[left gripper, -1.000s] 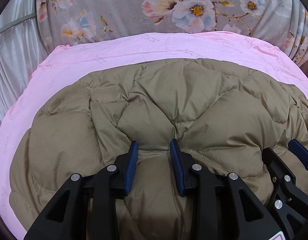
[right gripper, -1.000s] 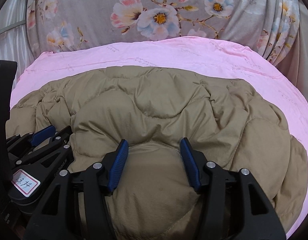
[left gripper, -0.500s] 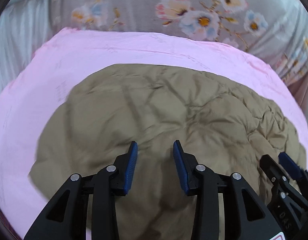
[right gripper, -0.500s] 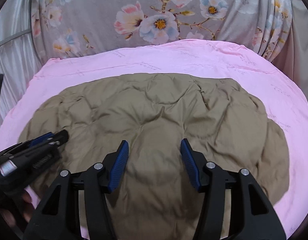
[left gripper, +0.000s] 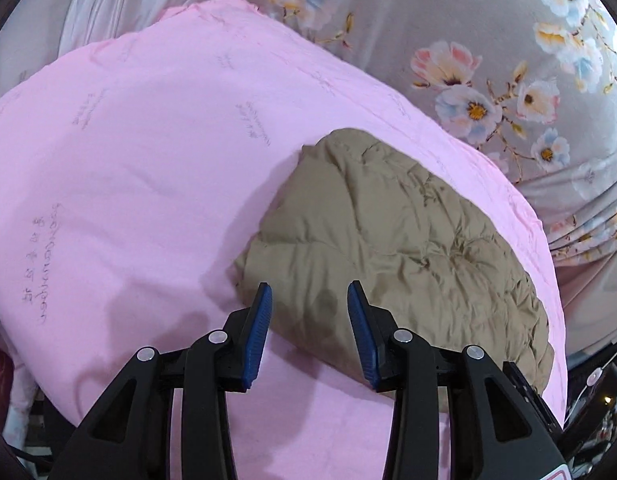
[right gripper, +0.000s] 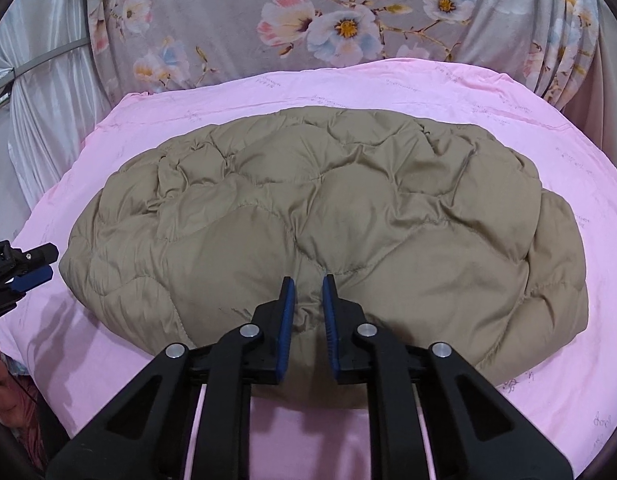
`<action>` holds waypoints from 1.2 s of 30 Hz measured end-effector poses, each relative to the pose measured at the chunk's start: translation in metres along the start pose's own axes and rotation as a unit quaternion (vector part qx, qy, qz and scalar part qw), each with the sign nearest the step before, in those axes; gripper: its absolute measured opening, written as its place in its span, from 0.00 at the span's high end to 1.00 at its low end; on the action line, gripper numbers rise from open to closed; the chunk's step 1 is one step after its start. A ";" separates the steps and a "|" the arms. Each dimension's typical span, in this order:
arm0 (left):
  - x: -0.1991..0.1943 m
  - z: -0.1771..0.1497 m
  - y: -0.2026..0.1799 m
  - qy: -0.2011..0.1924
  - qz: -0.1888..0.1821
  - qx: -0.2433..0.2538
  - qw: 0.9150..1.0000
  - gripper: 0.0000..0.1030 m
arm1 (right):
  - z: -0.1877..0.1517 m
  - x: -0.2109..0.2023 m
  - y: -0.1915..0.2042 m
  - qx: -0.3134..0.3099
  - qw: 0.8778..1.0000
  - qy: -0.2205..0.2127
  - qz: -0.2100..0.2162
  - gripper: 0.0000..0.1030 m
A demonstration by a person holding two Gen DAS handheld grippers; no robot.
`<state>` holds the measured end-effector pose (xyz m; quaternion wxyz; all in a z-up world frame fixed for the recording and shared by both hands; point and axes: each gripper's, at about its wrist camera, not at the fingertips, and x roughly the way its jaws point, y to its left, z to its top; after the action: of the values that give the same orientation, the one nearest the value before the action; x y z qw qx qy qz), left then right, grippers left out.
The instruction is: Fold large clothes
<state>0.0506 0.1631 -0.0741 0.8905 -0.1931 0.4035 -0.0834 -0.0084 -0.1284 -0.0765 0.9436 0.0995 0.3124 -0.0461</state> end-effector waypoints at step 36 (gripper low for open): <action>0.063 0.006 0.027 0.048 -0.120 -0.160 0.979 0.42 | -0.002 0.029 0.003 0.025 0.998 0.048 0.042 0.89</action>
<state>0.0971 0.1700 -0.1248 0.8112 -0.3758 0.4280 -0.1329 0.0138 -0.1259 -0.0946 0.9258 0.1380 0.3517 -0.0094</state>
